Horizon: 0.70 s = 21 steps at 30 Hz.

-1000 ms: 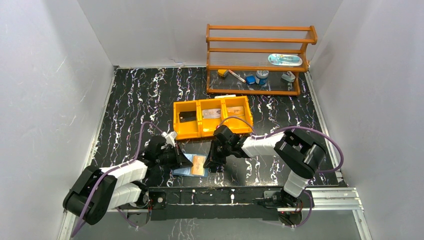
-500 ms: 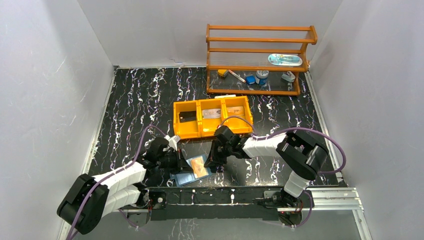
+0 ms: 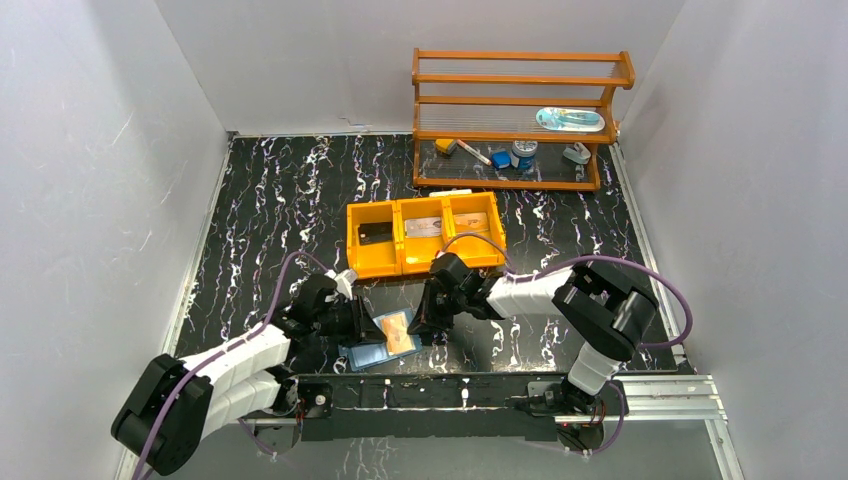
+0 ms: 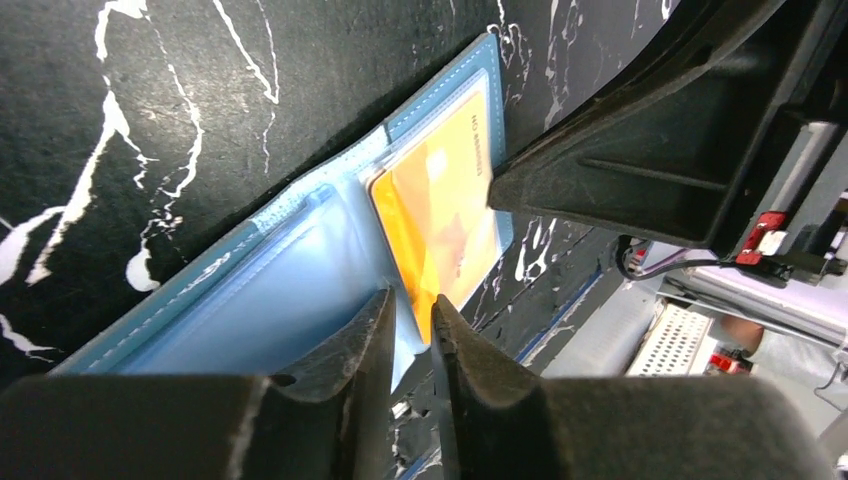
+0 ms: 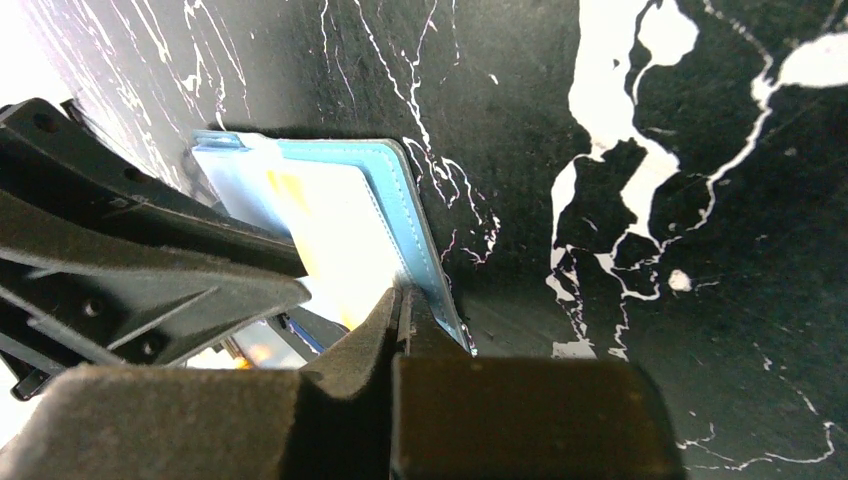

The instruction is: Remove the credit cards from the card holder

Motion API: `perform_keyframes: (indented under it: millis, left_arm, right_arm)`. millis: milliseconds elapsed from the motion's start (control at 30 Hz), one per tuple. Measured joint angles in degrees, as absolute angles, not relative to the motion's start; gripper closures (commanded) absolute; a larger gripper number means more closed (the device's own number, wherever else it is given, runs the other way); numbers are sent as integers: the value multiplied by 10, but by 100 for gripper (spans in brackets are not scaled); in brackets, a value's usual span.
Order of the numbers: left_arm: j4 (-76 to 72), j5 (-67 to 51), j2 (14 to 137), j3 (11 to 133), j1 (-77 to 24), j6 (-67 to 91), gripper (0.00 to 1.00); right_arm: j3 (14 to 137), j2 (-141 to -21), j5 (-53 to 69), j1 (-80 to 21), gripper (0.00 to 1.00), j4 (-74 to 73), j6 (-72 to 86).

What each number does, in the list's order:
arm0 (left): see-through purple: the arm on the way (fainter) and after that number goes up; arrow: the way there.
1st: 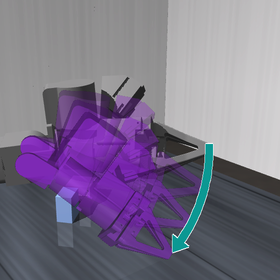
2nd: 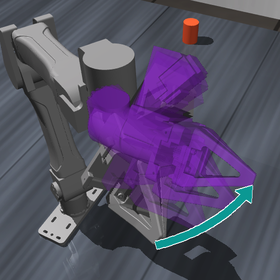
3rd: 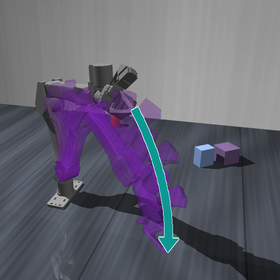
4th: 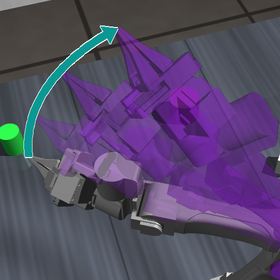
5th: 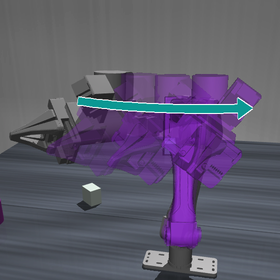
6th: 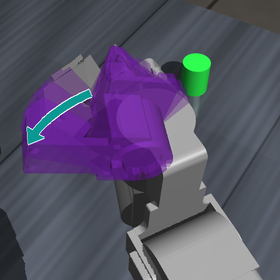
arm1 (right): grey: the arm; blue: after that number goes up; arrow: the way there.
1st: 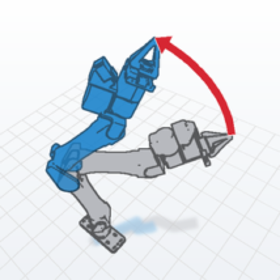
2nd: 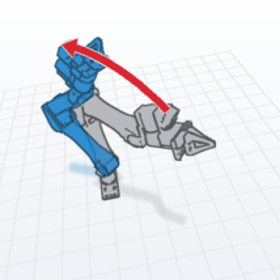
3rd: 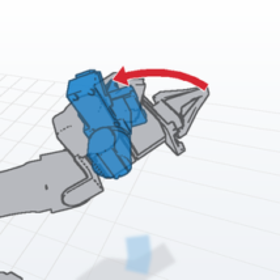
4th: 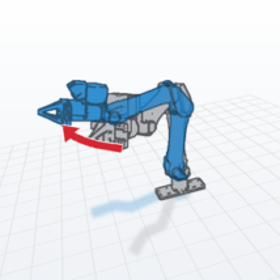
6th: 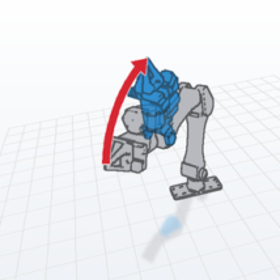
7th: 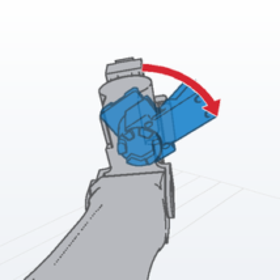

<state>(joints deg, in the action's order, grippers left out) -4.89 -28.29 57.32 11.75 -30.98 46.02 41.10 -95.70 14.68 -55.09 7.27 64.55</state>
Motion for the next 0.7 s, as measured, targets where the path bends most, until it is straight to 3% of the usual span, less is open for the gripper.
perform_keyframes:
  millis: [233,400,700]
  left_arm:
    - [-74,-282,591,118,-310,483,66]
    - [-111,-285,604,108,-311,510,65]
    - [-259,-292,605,29,-302,585,75]
  right_arm:
    - [395,-956,152,-551,96,101,659]
    - [384,-955,156,-549,96,121,666]
    - [367,-955,166,-545,97,152,681]
